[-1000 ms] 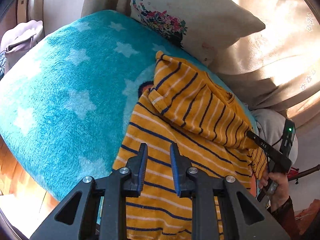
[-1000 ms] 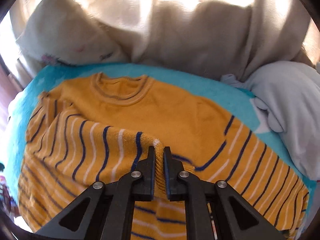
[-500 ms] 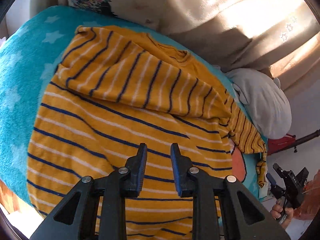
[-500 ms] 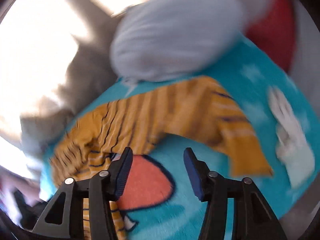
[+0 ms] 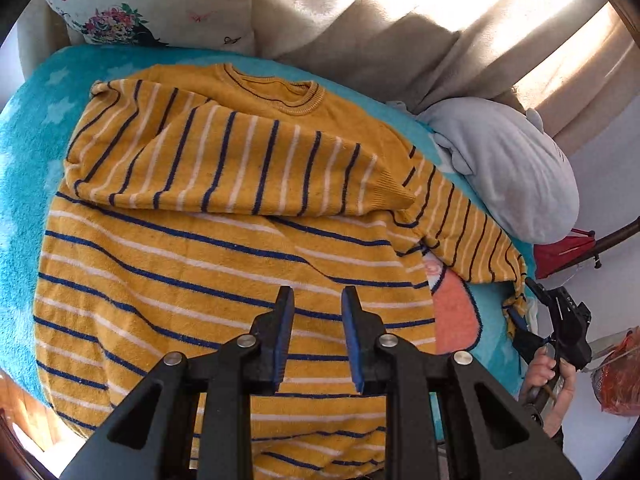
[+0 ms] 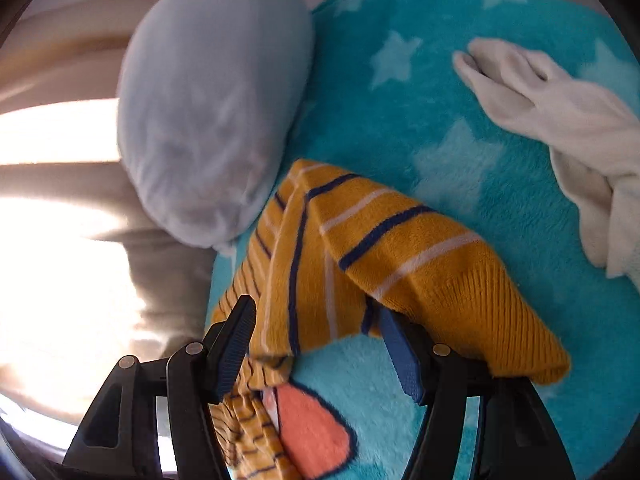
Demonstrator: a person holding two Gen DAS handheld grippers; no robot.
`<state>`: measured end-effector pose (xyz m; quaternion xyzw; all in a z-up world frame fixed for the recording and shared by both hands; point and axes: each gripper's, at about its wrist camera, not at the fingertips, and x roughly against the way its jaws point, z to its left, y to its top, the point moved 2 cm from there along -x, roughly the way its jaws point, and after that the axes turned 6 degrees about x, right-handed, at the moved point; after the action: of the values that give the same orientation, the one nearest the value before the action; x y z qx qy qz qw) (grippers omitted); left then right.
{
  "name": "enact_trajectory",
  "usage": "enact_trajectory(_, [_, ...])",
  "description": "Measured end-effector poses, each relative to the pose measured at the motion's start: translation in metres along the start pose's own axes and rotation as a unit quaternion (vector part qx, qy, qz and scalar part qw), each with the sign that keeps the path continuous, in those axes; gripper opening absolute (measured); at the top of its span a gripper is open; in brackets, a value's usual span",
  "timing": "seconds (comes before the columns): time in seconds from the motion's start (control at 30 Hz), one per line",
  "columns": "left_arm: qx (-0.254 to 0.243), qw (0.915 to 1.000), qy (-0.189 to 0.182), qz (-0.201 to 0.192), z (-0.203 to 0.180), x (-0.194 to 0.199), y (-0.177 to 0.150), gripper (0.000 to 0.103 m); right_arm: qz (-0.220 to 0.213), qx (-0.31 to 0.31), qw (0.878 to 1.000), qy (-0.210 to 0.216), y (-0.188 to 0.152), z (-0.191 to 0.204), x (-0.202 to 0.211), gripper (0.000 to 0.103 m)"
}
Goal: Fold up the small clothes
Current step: 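Grasp the other sleeve cuff with the right gripper and fold it across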
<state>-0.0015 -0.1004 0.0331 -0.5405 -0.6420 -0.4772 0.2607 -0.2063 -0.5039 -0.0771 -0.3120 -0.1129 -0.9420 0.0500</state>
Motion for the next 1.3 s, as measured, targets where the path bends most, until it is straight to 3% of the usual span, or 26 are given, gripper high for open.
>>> enact_trajectory(0.03, [0.006,1.0000,0.000,-0.003,0.003,0.002,0.001,0.022,-0.008,-0.001,1.000,-0.012,0.003,-0.002,0.000,0.028])
enact_trajectory(0.07, [0.013,0.9999,0.000,-0.007,0.007,0.004,0.001,0.022,-0.014,0.005,0.999,-0.030,0.007,-0.002,0.002,0.012])
enact_trajectory(0.1, [0.020,0.9997,-0.001,-0.012,0.011,0.007,0.002,0.022,-0.020,0.012,0.999,-0.046,0.011,-0.005,0.006,0.004])
enact_trajectory(0.2, [0.036,0.9991,-0.001,-0.024,0.023,0.012,0.003,0.022,-0.065,0.068,0.990,-0.103,0.021,0.009,0.029,0.000])
enact_trajectory(0.27, [0.051,0.9983,-0.006,-0.029,0.034,0.015,0.004,0.022,-0.102,0.130,0.976,-0.144,0.027,0.033,0.049,0.000])
enact_trajectory(0.33, [0.065,0.9973,-0.009,-0.033,0.046,0.018,0.004,0.022,-0.126,0.190,0.961,-0.159,0.028,0.064,0.061,0.000])
enact_trajectory(0.4, [0.079,0.9962,-0.014,-0.035,0.058,0.022,0.006,0.022,-0.110,0.246,0.952,-0.145,0.020,0.090,0.063,0.000])
enact_trajectory(0.5, [0.092,0.9947,-0.016,-0.044,0.078,0.029,0.009,0.022,-0.032,0.246,0.966,-0.077,-0.002,0.099,0.052,0.005])
enact_trajectory(0.6, [0.110,0.9928,-0.012,-0.047,0.098,0.035,0.013,0.022,0.025,0.159,0.987,-0.028,-0.025,0.073,0.032,0.067])
enact_trajectory(0.73, [0.116,0.9926,-0.011,-0.036,0.112,0.038,0.019,0.022,0.025,0.081,0.996,-0.027,-0.033,0.041,0.008,0.067])
enact_trajectory(0.87, [0.094,0.9950,-0.010,-0.034,0.109,0.041,0.025,0.022,-0.026,0.001,0.998,-0.057,-0.012,0.012,-0.003,0.067])
enact_trajectory(0.9, [0.088,0.9954,-0.010,-0.036,0.109,0.043,0.026,0.022,-0.042,-0.020,0.996,-0.072,-0.005,0.003,-0.004,0.062])
enact_trajectory(0.97, [0.084,0.9955,-0.009,-0.043,0.112,0.046,0.027,0.022,-0.057,-0.035,0.994,-0.087,0.007,-0.005,-0.006,0.023])
enact_trajectory(1.0, [0.084,0.9953,-0.009,-0.047,0.115,0.048,0.027,0.022,-0.061,-0.025,0.991,-0.118,0.012,-0.003,-0.005,0.014])
enact_trajectory(1.07, [0.087,0.9946,-0.005,-0.055,0.124,0.053,0.026,0.022,-0.079,0.033,0.984,-0.157,0.013,0.018,0.001,0.014])
enact_trajectory(1.13, [0.097,0.9933,-0.001,-0.062,0.139,0.057,0.025,0.022,-0.099,0.139,0.964,-0.203,0.002,0.064,0.003,0.014])
enact_trajectory(1.2, [0.117,0.9910,-0.006,-0.065,0.159,0.060,0.025,0.022,-0.115,0.243,0.938,-0.220,-0.019,0.119,-0.005,0.014])
enact_trajectory(1.3, [0.138,0.9880,-0.006,-0.069,0.185,0.064,0.027,0.022,-0.102,0.395,0.892,-0.194,-0.078,0.208,-0.040,0.014])
